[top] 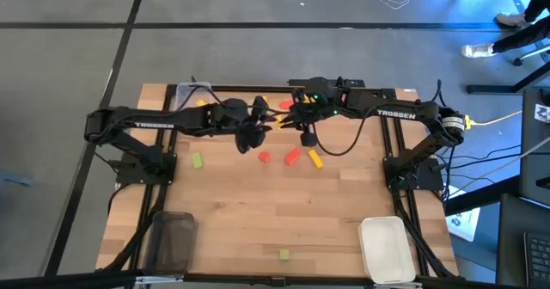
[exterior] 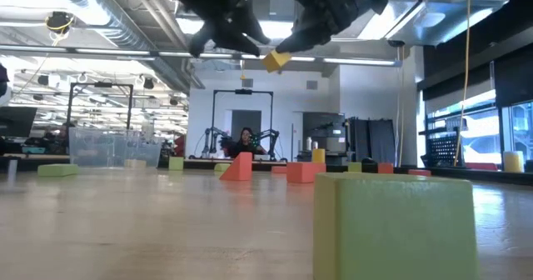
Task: Sort & place blocks by color
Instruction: Put the yellow block into the transparent bin
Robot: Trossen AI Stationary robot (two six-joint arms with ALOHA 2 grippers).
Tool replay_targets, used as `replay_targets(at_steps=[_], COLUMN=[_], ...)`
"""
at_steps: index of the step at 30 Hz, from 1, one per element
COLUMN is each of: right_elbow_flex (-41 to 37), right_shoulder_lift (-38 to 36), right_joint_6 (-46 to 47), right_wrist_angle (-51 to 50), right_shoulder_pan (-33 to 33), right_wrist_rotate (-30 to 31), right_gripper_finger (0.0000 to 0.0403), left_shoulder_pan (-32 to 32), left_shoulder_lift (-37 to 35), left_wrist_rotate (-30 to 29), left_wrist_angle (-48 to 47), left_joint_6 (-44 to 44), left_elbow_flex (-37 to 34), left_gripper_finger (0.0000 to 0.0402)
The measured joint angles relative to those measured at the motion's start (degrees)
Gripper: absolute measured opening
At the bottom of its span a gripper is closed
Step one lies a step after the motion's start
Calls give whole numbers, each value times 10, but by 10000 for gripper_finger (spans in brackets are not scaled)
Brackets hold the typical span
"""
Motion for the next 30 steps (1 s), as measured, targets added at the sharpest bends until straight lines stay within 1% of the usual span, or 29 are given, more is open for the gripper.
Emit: replay_targets(at_steps=[3,8,11,17,21,26,27,30], right_elbow_flex=[0,0,0,-1,-1,-1,-1,-1], right_shoulder_lift=[0,0,0,0,0,0,0,0], right_joint_6=[0,1,1,2,2,4,4,-1], right_wrist_angle=[0,0,-1,0,2,9,9,11], right_shoulder_pan=[0,0,0,0,0,0,0,0], right_wrist_rotate=[-13,-14,-28,-32,-33,-38,-41,-38], right_gripper_finger=[31,31,31,31,31,31,37,72], left_shoulder_pan=[6,14,16,16,15,15,15,15], left_shoulder_lift=[13,34,45,69,71,71,71,71], left_wrist_rotate=[2,10,11,3,-11,-7,-5,-1], left_wrist_angle=[24,32,47,79,79,75,73,71], left_joint_6=[10,25,32,35,37,45,46,15], left_elbow_flex=[0,0,0,1,1,1,1,1], left_gripper_finger=[150,150,150,144,110,36,23,19])
